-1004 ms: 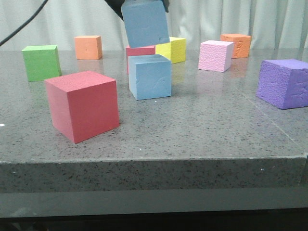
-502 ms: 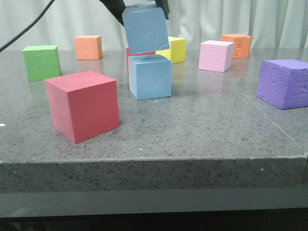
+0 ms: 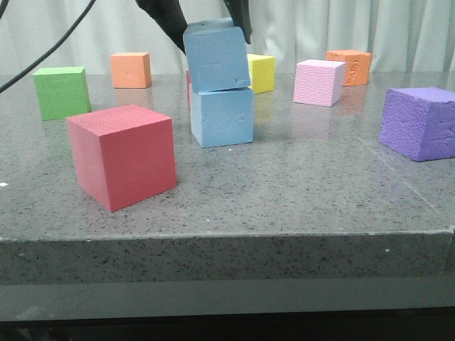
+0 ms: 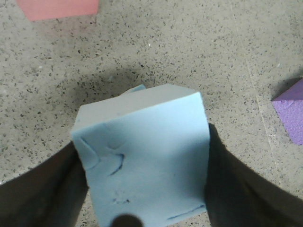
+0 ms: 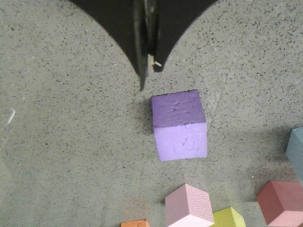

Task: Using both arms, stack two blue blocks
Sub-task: 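Lower the cube onto the other, open the left gripper, withdraw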

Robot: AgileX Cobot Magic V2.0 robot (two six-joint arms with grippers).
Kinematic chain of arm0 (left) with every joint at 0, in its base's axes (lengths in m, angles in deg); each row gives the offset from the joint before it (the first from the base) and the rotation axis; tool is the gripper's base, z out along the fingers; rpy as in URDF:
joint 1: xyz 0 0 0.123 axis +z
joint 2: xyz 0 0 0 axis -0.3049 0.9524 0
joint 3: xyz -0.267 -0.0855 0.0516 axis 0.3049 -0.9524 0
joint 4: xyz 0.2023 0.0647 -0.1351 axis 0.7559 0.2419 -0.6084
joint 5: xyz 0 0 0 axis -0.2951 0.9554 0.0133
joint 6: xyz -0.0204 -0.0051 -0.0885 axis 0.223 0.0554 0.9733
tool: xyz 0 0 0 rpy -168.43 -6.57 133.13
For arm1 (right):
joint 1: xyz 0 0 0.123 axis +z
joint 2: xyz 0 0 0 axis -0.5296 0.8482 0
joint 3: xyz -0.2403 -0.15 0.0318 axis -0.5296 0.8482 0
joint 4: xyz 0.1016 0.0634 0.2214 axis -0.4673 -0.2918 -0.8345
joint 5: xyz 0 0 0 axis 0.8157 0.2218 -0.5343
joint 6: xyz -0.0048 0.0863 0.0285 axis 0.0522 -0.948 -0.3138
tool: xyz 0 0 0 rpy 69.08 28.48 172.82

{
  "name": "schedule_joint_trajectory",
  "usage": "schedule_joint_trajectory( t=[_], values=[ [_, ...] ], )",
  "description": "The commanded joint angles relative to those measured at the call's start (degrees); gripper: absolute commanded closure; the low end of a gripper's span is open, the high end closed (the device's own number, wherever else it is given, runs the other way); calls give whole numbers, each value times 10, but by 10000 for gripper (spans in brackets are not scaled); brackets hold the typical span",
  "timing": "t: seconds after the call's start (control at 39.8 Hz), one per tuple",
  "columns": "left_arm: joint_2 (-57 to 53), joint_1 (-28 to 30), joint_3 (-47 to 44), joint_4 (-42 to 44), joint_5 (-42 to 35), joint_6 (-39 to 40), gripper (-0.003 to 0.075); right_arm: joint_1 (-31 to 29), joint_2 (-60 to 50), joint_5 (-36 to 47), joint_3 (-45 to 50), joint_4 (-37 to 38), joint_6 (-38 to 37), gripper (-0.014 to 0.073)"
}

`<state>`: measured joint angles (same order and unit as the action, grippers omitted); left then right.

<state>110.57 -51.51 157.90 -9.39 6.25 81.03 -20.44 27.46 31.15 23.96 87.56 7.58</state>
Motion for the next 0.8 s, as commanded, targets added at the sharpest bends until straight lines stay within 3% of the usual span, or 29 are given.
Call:
schedule_joint_trajectory(
  t=[0.0,0.78],
  values=[
    [-29,-3,14,-8,9,1,239,-1,1,40,-14,3,4,662],
    [-29,-3,52,-8,9,-13,139,-1,1,40,-14,3,4,662]
  ],
)
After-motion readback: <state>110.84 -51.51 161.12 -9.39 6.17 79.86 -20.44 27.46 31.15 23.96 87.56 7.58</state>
